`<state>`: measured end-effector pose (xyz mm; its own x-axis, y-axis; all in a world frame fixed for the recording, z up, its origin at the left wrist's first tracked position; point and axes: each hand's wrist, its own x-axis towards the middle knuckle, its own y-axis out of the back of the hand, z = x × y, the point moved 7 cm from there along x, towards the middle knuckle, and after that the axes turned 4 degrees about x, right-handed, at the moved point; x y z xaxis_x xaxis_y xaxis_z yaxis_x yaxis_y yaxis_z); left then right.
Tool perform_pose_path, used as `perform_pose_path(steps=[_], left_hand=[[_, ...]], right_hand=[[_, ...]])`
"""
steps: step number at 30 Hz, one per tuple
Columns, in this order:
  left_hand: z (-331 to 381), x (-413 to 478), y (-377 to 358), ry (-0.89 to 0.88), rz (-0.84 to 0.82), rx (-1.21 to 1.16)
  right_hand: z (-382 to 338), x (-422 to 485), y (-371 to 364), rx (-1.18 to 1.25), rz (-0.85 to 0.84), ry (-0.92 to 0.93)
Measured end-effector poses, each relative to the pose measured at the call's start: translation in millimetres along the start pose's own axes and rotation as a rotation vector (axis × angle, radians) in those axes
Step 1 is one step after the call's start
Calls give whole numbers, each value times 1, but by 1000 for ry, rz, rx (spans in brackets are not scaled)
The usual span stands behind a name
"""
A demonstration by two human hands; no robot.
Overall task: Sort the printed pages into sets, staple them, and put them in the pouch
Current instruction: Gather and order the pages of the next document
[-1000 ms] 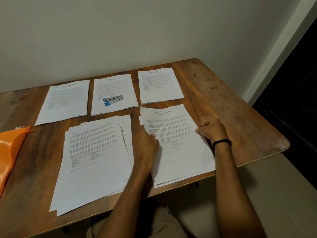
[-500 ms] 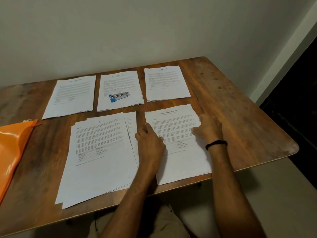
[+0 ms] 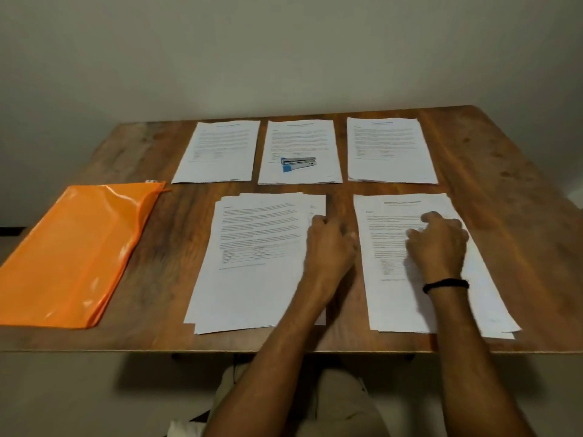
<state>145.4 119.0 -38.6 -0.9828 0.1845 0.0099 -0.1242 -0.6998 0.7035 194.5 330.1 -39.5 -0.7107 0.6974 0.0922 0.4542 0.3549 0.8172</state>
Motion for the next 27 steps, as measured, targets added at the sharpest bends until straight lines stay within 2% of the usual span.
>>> perform_pose_path(steps=[3,7,13,18,22,24,27], left_hand=[[-37,5,45,92,121,23],[-84,8,86,152,173,130],[-118,7,92,170,103,179],[-116,11,94,185,91,45],[-114,7,107,245,251,-48],[-114,5,117,261,330,-17],[-111,4,114,313,234,-146]], right_hand=[[-62,-38,-34,205,-168,91],[-115,-79,-94,266,-379,163],[-139,-91,-108,270,-359,147],[-136,-83,-108,329,-347,123],[-124,-75,-93,441,-308,134],[-110,-61,-75,580,-293,62],[-79,-37,-52,821,-363,-180]])
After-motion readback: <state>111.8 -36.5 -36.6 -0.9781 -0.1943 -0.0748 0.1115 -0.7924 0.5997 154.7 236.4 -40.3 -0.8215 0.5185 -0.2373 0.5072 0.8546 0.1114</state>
